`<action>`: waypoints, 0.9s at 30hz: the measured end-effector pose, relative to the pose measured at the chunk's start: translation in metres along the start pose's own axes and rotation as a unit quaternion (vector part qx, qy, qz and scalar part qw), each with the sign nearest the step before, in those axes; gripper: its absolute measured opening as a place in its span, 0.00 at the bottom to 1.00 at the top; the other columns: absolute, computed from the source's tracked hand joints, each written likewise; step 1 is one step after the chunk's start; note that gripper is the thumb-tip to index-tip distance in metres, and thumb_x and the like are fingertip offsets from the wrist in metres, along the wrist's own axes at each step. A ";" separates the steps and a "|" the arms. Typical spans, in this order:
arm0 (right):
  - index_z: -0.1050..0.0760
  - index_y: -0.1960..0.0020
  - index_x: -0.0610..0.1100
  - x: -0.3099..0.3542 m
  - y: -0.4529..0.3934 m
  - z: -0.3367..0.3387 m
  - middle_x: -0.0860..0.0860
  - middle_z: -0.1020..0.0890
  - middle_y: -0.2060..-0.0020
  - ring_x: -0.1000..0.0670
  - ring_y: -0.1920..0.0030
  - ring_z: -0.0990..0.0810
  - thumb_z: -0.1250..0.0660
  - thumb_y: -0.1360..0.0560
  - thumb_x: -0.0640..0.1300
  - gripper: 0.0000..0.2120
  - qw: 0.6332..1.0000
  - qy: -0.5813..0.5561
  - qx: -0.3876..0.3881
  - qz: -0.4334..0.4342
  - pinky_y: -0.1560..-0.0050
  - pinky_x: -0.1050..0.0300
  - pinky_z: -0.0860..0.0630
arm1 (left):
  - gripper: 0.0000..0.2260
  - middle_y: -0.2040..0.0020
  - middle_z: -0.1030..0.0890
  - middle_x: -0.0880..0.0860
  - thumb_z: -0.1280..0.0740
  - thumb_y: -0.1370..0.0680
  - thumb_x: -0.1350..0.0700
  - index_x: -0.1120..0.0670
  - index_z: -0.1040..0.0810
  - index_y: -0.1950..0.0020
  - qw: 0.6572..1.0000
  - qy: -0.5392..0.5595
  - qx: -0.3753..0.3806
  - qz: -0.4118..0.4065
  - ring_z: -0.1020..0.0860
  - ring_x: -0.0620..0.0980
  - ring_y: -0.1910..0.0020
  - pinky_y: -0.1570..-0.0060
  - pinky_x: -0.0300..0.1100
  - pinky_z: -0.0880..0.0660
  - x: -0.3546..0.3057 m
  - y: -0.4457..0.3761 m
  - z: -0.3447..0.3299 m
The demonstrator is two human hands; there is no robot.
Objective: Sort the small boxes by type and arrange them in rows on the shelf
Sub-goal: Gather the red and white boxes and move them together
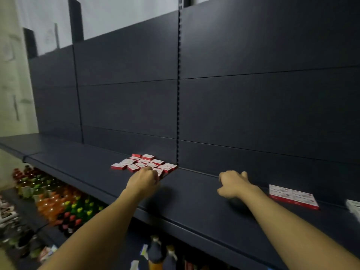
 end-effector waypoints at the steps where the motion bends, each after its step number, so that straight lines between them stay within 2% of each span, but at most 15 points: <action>1: 0.26 0.42 0.46 0.020 -0.004 0.002 0.49 0.23 0.47 0.45 0.44 0.25 0.37 0.26 0.46 0.13 1.000 -0.005 0.005 0.005 0.33 0.42 0.38 | 0.11 0.43 0.24 0.51 0.34 0.21 0.48 0.52 0.19 0.44 1.000 -0.007 0.000 -0.001 0.22 0.52 0.49 0.51 0.48 0.22 0.014 0.004 0.004; 8: 0.24 0.42 0.46 0.137 -0.030 0.011 0.48 0.22 0.46 0.45 0.43 0.24 0.37 0.27 0.46 0.14 0.999 -0.026 -0.015 0.024 0.35 0.44 0.37 | 0.14 0.38 0.24 0.50 0.38 0.21 0.52 0.50 0.21 0.37 0.995 -0.086 0.031 -0.041 0.23 0.51 0.43 0.50 0.45 0.23 0.104 0.010 0.029; 12: 0.24 0.44 0.46 0.181 -0.041 0.006 0.48 0.22 0.47 0.45 0.43 0.25 0.37 0.27 0.46 0.12 0.999 -0.037 -0.013 0.012 0.33 0.43 0.38 | 0.14 0.40 0.24 0.50 0.38 0.22 0.54 0.50 0.21 0.38 0.990 -0.116 0.046 -0.071 0.24 0.51 0.42 0.50 0.45 0.23 0.148 0.012 0.035; 16: 0.23 0.47 0.45 0.210 -0.050 -0.002 0.48 0.21 0.49 0.45 0.44 0.24 0.37 0.27 0.44 0.10 0.999 -0.038 -0.001 -0.006 0.32 0.43 0.39 | 0.14 0.39 0.24 0.50 0.37 0.21 0.53 0.49 0.22 0.37 0.988 -0.117 0.055 -0.085 0.24 0.51 0.42 0.52 0.44 0.26 0.185 0.010 0.031; 22: 0.25 0.53 0.47 0.238 -0.071 0.003 0.50 0.22 0.52 0.47 0.49 0.26 0.37 0.27 0.44 0.04 0.999 -0.037 -0.012 -0.015 0.34 0.46 0.39 | 0.14 0.37 0.25 0.50 0.36 0.20 0.51 0.49 0.23 0.34 0.989 -0.090 0.048 -0.104 0.26 0.51 0.39 0.44 0.46 0.24 0.221 -0.001 0.023; 27: 0.25 0.50 0.48 0.256 -0.106 0.005 0.51 0.21 0.50 0.48 0.46 0.24 0.36 0.27 0.45 0.07 0.999 -0.038 -0.023 -0.013 0.37 0.47 0.36 | 0.15 0.36 0.25 0.50 0.36 0.20 0.52 0.50 0.23 0.33 0.991 -0.073 0.039 -0.109 0.26 0.51 0.38 0.43 0.45 0.24 0.241 -0.024 0.011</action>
Point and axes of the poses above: each hand's wrist, its own y-axis away from the middle knuckle, its own z-axis out of the back of the hand, x = y × z, the point moved 8 cm from there along -y, towards the middle knuckle
